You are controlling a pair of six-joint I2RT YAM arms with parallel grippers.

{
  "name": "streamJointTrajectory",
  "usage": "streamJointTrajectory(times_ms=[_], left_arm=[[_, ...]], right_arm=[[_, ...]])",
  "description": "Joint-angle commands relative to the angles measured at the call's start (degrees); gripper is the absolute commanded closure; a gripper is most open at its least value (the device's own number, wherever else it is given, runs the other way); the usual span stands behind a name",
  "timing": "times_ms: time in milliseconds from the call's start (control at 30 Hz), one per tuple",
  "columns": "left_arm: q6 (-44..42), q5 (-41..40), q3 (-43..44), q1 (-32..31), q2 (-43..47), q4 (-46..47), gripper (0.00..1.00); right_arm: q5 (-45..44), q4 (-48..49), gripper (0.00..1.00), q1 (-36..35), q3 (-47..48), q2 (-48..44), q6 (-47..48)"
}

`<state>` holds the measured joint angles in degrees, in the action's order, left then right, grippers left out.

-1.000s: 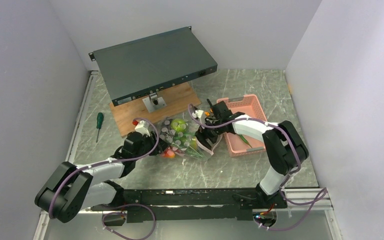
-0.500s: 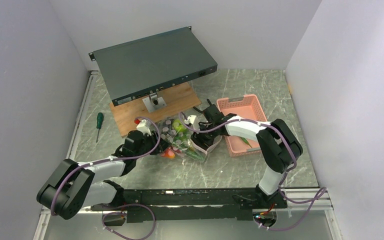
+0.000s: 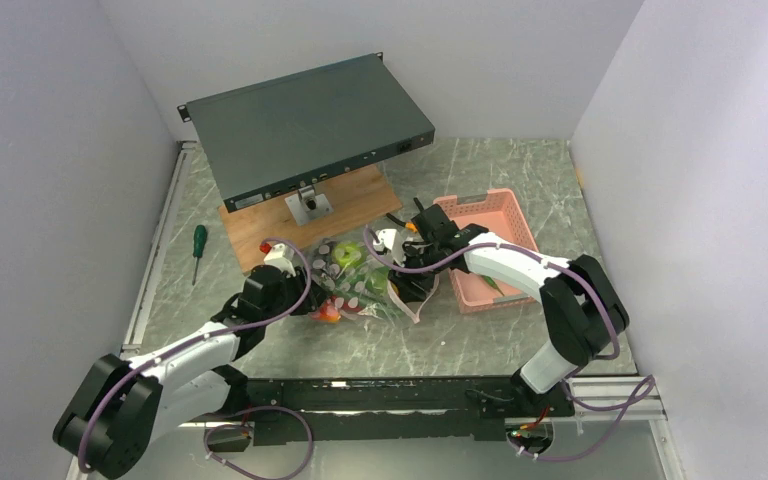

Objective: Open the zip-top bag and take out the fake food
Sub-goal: Pick up the fake fruit from the zipper food storage bag.

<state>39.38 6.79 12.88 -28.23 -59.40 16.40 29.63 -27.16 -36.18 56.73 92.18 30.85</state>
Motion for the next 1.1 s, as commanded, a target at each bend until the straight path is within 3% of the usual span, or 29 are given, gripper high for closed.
streamJointTrajectory(times_ms=[0, 167, 400, 733, 1067], left_arm=[[-4.2, -5.18, 0.78, -0.2, 3.3, -12.99, 0.95], [-5.09, -5.98, 1.42, -0.22, 6.22, -16.16, 0.96], [-5.78, -6.61, 1.92, -0.19, 9.29, -19.19, 0.96], [-5.91, -6.61, 1.61, -0.24, 11.04, -20.05, 0.96], [-5.69, -6.53, 1.15, -0.24, 13.25, -20.27, 0.97]], right_arm=[[1.06, -6.85, 0.95, 0.16, 1.98, -4.65, 6.23], [0.5, -17.22, 0.98, 0.16, 5.34, -6.74, 11.73], [-3.99, -24.0, 0.98, 0.14, 6.85, -9.98, 16.04], [-10.5, -26.18, 0.98, 0.66, 7.06, -15.03, 18.4], [-8.02, -30.97, 0.99, 5.33, 5.74, -20.01, 22.5]])
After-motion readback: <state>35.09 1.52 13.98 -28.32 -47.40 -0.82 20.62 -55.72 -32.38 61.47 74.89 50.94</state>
